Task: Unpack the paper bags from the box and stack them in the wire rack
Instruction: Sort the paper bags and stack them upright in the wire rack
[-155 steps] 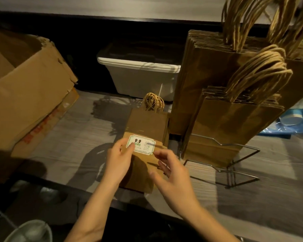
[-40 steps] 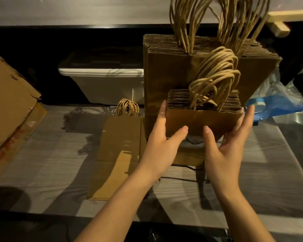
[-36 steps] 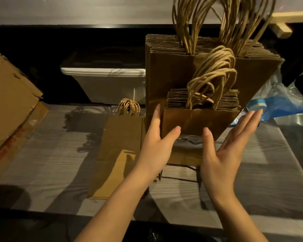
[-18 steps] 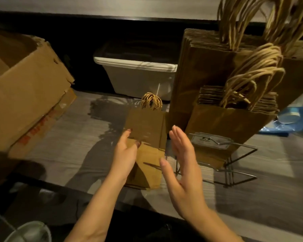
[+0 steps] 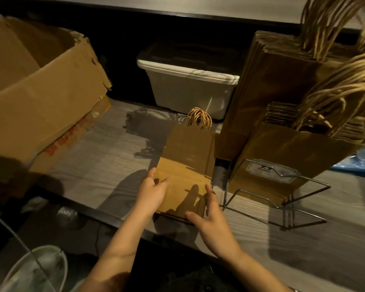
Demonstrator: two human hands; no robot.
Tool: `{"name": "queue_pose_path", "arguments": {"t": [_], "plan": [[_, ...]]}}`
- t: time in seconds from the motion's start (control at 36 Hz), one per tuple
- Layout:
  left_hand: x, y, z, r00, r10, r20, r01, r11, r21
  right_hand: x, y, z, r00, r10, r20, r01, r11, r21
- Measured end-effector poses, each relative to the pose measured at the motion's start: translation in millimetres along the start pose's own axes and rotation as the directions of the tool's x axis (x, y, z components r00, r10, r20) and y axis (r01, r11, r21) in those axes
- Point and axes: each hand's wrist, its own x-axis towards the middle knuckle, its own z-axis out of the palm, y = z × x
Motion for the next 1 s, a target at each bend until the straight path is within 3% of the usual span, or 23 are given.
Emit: {"name": "queue_pose_path", "arguments": {"t": [0.28,0.39,0.53,0.64,0.81,1.0], "plan": [[-2,-2,2,0.994,0.113,0.004,-0.113,0.989,0.097,-3,-5,7,0.997,-0.018,0.071,0.009,0.992,0.126],[-2,-2,3,0.989,0.149,-0.012,-0.146,0.982,0.122,-4,-6,6,0.998,-0.056,0.028,0.050,0.983,0.179],[1,2,-4,0.971,0.140,-0.196,-0.107,0.979,0.171,-2,-8,-3,0.998,0.044,0.042,-0.059,0.882,0.468],[3,5,-13,0.941,0.147,-0.306,-0.156,0.988,-0.003,-2,-12,-8,0.998,0.046,0.035,-0.058,0.815,0.577],[-8,12,-13,0.900,0.206,-0.385,-0.283,0.947,-0.153,-9,-33,-12,0.988,-0.153,-0.024,0.146,0.864,0.481],[-34,39,-9,0.905,0.283,-0.318,-0.395,0.837,-0.378,-22,-56,-21,0.907,-0.349,-0.235,0.406,0.872,0.272]]}}
